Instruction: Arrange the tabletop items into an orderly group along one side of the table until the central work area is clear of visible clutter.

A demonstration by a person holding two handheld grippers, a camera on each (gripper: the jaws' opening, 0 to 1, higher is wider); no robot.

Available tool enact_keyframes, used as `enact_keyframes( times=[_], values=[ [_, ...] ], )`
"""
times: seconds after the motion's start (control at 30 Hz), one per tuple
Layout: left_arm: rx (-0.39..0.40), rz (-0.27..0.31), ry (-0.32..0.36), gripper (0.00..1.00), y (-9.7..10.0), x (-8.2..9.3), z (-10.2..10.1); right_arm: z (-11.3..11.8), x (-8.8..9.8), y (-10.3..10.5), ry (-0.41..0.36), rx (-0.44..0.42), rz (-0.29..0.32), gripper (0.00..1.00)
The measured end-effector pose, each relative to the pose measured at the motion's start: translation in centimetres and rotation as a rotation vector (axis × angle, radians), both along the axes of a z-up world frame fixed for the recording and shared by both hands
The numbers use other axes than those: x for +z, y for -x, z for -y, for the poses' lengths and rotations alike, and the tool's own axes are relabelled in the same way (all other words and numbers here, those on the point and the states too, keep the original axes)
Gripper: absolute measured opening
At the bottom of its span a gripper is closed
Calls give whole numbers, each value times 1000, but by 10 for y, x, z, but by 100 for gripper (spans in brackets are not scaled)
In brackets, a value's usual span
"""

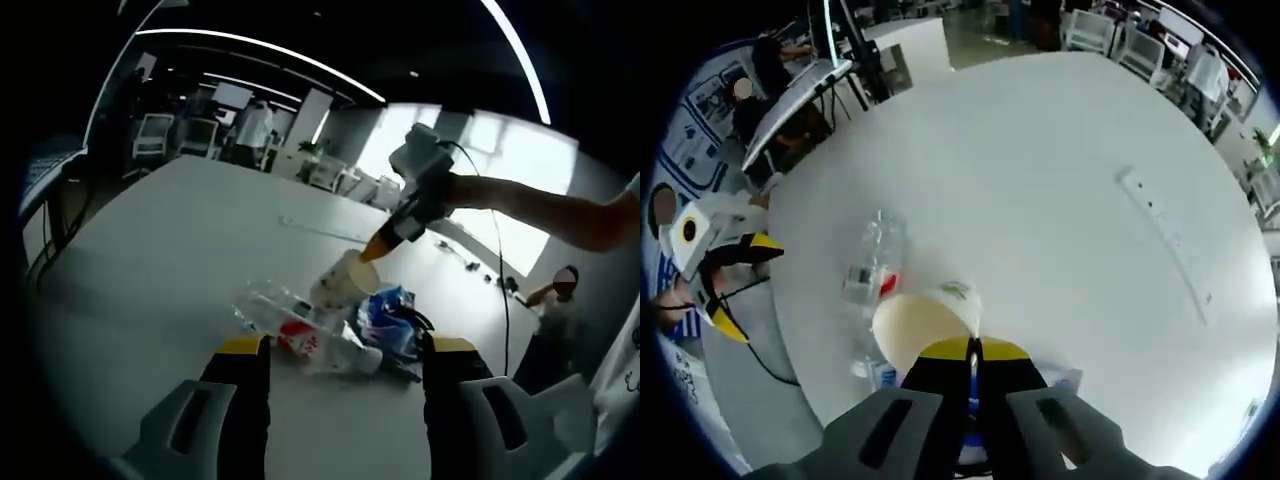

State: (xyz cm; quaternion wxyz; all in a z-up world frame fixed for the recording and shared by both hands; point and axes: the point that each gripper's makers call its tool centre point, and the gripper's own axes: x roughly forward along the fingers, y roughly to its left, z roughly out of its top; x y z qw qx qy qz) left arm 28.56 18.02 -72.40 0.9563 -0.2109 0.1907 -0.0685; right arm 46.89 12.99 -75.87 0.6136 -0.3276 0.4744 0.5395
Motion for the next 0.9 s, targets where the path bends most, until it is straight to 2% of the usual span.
enact_keyframes(
  times=[0.17, 0.33, 0.53, 0.9],
  values=[
    [-6, 1, 1, 58, -2, 0, 1, 1, -2, 2, 37, -56, -42, 0],
    [-11, 1, 2, 58, -2, 0, 1, -6, -2, 1, 57, -64, -53, 0],
    [-12, 1, 4, 58, -1, 0, -2, -4, -6, 5, 93, -68, -68, 0],
    [-6, -3, 11, 58, -4, -3, -5, -3, -8, 9, 100, -69, -87, 0]
  ],
)
